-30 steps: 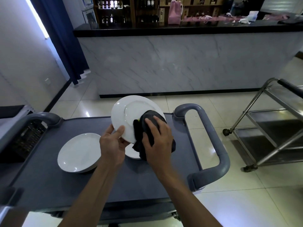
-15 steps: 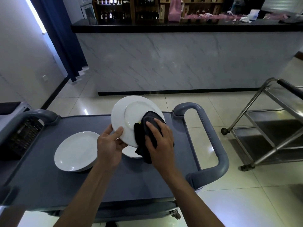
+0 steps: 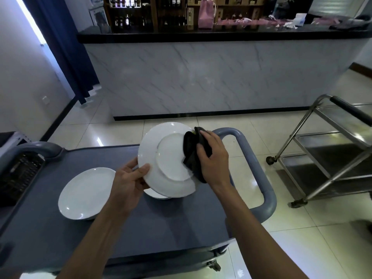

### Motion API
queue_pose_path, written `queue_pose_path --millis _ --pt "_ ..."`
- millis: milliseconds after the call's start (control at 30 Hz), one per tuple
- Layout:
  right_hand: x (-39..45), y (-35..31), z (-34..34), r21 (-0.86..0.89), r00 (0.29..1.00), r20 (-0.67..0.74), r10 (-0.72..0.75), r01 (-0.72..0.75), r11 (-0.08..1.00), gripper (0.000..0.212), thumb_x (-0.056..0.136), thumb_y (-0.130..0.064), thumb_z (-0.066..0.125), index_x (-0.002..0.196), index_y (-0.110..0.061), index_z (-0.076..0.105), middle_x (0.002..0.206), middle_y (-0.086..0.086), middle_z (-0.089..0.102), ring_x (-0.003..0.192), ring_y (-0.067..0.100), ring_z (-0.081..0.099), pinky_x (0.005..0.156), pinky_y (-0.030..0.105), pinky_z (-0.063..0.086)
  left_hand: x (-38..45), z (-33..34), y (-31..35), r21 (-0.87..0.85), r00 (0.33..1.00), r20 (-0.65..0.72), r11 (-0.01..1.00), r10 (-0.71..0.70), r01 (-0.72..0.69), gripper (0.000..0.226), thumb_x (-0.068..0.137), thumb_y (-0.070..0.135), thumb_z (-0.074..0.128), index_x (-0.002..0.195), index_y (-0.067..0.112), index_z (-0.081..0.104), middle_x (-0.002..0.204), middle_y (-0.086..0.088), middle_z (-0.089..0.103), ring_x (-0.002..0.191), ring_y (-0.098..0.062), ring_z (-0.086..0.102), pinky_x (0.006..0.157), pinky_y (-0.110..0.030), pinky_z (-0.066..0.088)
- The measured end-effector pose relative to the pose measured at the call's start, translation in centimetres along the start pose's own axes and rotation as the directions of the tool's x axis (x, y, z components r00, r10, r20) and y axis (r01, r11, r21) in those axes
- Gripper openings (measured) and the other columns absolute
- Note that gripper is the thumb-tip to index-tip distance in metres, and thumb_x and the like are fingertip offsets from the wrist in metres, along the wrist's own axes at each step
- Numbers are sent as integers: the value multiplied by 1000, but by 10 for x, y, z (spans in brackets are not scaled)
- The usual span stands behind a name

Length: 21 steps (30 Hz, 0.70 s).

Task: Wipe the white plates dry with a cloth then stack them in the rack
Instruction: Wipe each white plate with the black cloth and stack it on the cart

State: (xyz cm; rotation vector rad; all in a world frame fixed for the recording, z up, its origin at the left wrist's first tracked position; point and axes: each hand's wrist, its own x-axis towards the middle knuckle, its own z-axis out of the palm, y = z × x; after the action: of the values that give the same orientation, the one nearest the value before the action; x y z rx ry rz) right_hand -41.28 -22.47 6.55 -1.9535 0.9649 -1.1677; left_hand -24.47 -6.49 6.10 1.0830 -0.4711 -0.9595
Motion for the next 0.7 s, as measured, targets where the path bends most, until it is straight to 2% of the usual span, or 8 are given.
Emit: queue_pose_path --millis 100,300,500,700 --pt "13 -6 0 -15 999 32 -30 30 999 38 96 -12 61 134 -12 61 137 -1 58 128 15 51 112 36 41 0 -1 1 34 1000 29 999 -13 12 43 80 9 66 123 7 69 110 -19 73 89 -31 72 66 -41 61" --pt "23 -16 10 -50 994 76 -80 84 995 39 97 -13 59 135 -13 60 138 -1 57 127 17 51 111 39 41 1 -7 6 63 999 48 998 -17 13 35 78 13 69 112 17 76 108 -17 74 88 -28 73 67 -40 61" --pt "23 -28 25 -142 962 186 -199 227 963 40 98 -19 58 137 -18 58 139 -2 55 123 20 49 107 40 42 -1 -4 8 198 999 51 980 -18 8 43 78 12 73 120 9 71 109 -28 71 90 -39 69 71 -46 61" --pt "1 -43 37 -220 910 269 -315 376 900 38 97 -20 61 135 -21 61 142 4 53 124 27 49 104 44 41 -5 -3 -1 183 999 28 982 -39 33 46 77 14 72 123 8 69 105 -20 74 88 -33 73 68 -42 62"
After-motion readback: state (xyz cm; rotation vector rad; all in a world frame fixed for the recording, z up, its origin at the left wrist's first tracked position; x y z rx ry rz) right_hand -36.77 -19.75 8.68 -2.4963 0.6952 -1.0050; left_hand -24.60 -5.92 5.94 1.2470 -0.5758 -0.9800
